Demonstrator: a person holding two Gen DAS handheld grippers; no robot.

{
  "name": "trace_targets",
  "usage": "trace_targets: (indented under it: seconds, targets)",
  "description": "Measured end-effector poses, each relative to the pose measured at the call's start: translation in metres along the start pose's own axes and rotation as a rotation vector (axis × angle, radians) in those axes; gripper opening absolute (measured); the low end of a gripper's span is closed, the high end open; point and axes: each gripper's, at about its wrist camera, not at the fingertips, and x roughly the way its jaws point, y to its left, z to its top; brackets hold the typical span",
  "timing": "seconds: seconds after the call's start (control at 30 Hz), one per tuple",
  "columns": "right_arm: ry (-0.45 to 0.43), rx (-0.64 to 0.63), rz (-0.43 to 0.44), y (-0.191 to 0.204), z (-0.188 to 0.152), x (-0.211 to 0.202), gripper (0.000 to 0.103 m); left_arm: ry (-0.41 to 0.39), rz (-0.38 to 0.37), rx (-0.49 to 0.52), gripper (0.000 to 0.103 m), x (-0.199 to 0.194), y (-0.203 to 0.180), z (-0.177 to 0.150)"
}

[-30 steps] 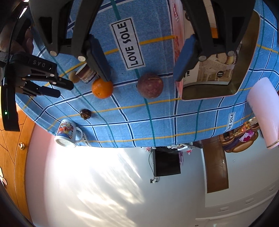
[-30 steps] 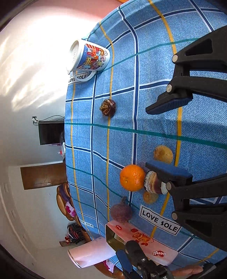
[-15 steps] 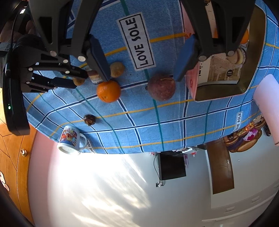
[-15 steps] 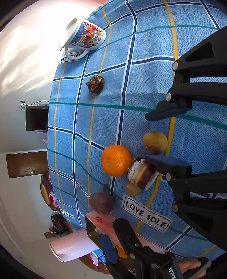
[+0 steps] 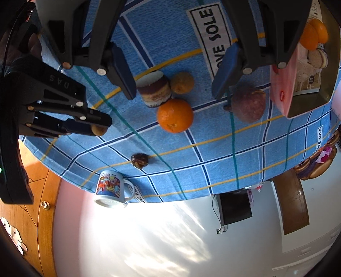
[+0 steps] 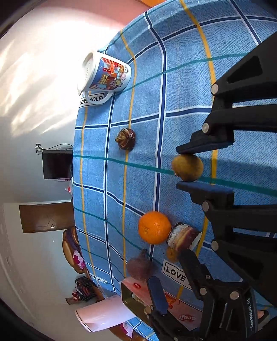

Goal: Organize fruits
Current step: 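Grasp the small yellow-green fruit with the right tool while the left tool approaches the cake slice, then grasp and lift the layered cake slice with the left tool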

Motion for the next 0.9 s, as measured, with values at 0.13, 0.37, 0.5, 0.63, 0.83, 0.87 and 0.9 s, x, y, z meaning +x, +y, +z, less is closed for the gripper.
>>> trace_targets:
  seconds: [0.13,0.37,0.5,0.63,0.83,0.87,0.9]
  targets:
    - [-0.010,0.032,0.003,-0.010,-0.001,-0.003,0.028,0.028,-0.012,0.030,0.064,0.011,-0.013,0.004]
    - [-0.019,0.033,0.008,-0.010,-0.001,-0.004,0.028,0.050,-0.016,0.048,0.043,0.020,-0.019,0.006]
    - [-0.018,0.030,0.008,-0.009,-0.001,-0.005,0.028,0.048,-0.054,0.034,0.039,0.017,-0.016,0.005]
    - [-0.018,0.027,0.005,-0.009,-0.001,-0.005,0.028,0.056,-0.054,0.064,0.049,0.017,-0.022,0.004]
    - [-0.020,0.030,0.007,-0.009,-0.001,-0.005,0.028,0.055,-0.044,0.081,0.040,0.016,-0.024,0.003]
    - [-0.021,0.030,0.008,-0.009,-0.001,-0.005,0.028,0.055,-0.048,0.079,0.040,0.016,-0.023,0.003]
    - [-0.023,0.030,0.007,-0.009,-0.001,-0.005,0.028,0.054,-0.052,0.076,0.040,0.015,-0.022,0.003]
